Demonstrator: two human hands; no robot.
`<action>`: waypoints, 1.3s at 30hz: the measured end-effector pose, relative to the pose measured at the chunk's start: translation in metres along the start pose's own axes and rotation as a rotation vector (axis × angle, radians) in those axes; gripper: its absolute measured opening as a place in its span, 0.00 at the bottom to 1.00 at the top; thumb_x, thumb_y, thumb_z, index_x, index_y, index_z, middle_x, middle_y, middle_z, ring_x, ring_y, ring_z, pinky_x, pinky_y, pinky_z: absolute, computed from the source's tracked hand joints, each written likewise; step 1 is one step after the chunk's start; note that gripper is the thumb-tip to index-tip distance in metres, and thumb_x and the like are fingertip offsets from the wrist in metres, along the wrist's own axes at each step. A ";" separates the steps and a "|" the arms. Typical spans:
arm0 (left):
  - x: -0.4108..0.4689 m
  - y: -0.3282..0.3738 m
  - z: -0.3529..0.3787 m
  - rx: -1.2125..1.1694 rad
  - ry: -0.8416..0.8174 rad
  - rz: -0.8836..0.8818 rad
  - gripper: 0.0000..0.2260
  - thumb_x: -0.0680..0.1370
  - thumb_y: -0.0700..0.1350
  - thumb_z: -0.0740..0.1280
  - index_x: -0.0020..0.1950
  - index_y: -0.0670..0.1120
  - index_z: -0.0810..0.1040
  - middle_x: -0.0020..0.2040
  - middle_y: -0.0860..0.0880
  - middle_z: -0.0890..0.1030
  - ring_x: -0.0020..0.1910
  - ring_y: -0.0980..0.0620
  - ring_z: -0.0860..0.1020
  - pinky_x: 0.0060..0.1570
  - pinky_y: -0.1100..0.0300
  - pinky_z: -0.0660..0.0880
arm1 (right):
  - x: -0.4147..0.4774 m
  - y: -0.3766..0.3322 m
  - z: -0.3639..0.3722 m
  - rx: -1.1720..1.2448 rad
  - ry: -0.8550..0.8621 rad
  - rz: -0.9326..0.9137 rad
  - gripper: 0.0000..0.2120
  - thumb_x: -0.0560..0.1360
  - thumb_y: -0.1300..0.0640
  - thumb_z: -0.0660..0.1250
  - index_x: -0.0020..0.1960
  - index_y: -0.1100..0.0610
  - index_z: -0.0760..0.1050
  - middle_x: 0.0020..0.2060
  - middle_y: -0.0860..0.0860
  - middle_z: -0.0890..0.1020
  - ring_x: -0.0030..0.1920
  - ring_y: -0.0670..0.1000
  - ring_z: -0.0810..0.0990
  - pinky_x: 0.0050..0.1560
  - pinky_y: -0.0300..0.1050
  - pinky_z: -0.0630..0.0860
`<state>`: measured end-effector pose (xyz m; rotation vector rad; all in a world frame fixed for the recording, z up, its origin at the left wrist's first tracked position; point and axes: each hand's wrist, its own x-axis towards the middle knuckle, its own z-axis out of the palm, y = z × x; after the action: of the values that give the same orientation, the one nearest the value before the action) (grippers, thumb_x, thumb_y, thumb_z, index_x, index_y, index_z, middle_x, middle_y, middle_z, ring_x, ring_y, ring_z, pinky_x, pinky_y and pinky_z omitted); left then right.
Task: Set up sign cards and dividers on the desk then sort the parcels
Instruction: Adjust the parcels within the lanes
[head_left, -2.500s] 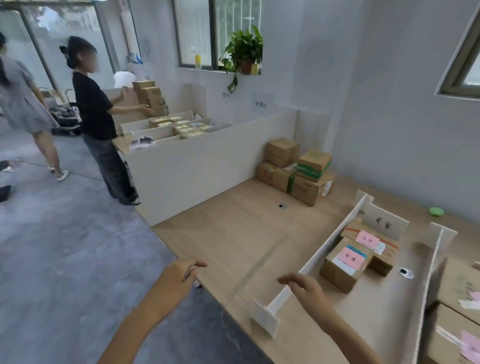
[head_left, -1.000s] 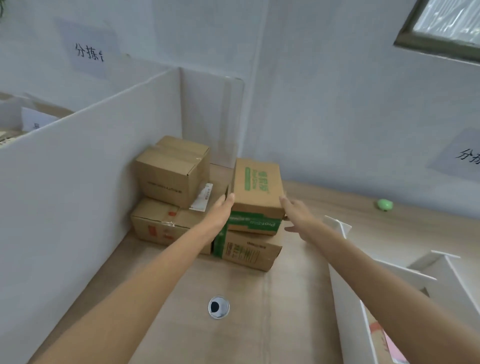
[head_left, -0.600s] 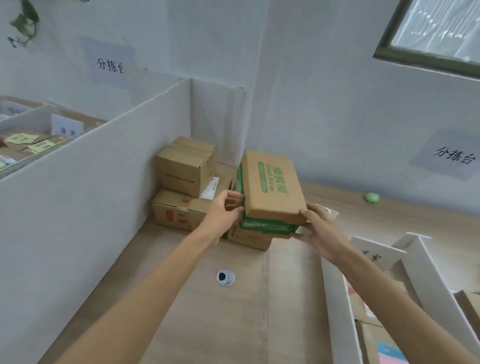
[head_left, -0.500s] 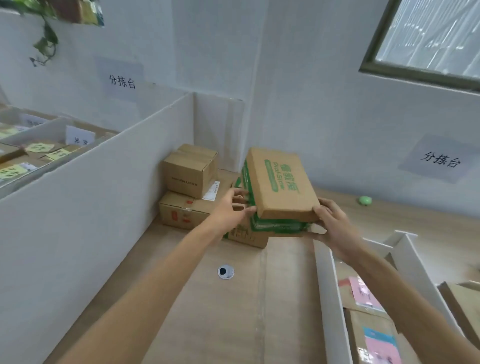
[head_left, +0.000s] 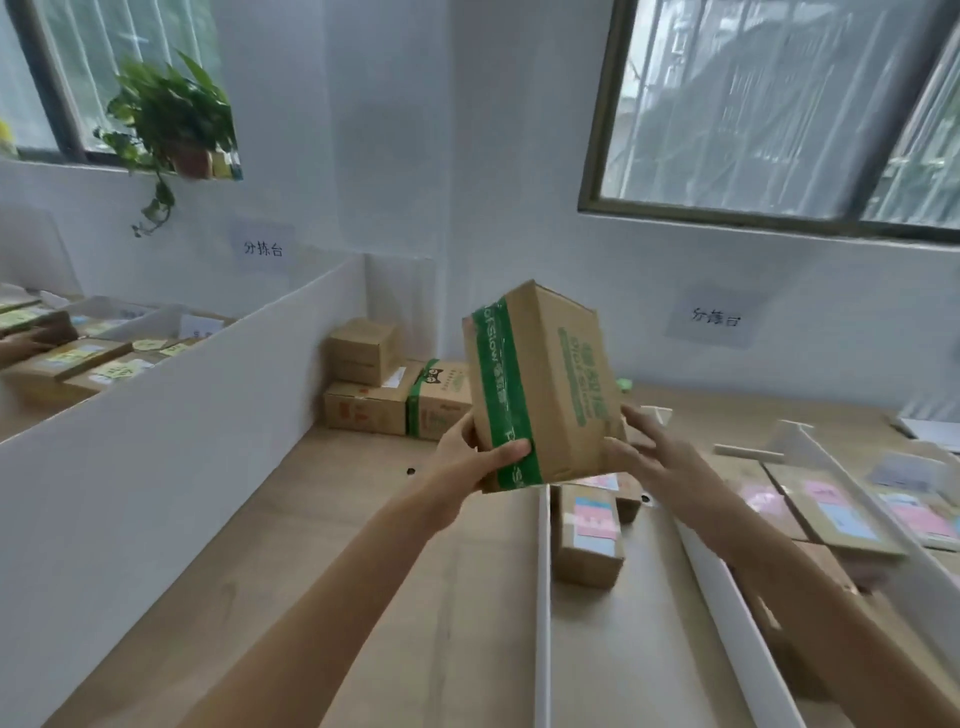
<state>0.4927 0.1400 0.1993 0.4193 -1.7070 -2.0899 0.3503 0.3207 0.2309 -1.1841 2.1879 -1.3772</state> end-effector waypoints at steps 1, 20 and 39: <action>-0.016 0.003 0.018 0.047 0.045 0.020 0.27 0.64 0.44 0.77 0.60 0.51 0.73 0.56 0.48 0.81 0.52 0.52 0.81 0.48 0.55 0.80 | -0.020 -0.007 -0.002 0.001 0.005 -0.002 0.24 0.71 0.37 0.64 0.64 0.42 0.68 0.59 0.45 0.79 0.58 0.45 0.78 0.62 0.46 0.73; -0.227 0.024 0.082 0.673 0.075 0.745 0.23 0.72 0.46 0.72 0.66 0.55 0.71 0.69 0.58 0.69 0.69 0.58 0.66 0.64 0.64 0.69 | -0.244 -0.037 0.015 1.048 -0.024 0.175 0.28 0.73 0.36 0.60 0.70 0.47 0.68 0.66 0.56 0.74 0.65 0.60 0.74 0.57 0.64 0.74; -0.262 -0.084 0.112 0.259 -0.120 0.005 0.20 0.78 0.50 0.62 0.70 0.55 0.63 0.56 0.55 0.81 0.51 0.60 0.81 0.50 0.63 0.78 | -0.324 -0.010 0.068 0.296 0.339 0.491 0.34 0.77 0.45 0.60 0.75 0.41 0.42 0.63 0.45 0.70 0.45 0.37 0.73 0.34 0.29 0.72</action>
<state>0.6576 0.3784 0.1336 0.3705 -2.0566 -1.9304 0.5971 0.5267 0.1508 -0.2938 2.1749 -1.6752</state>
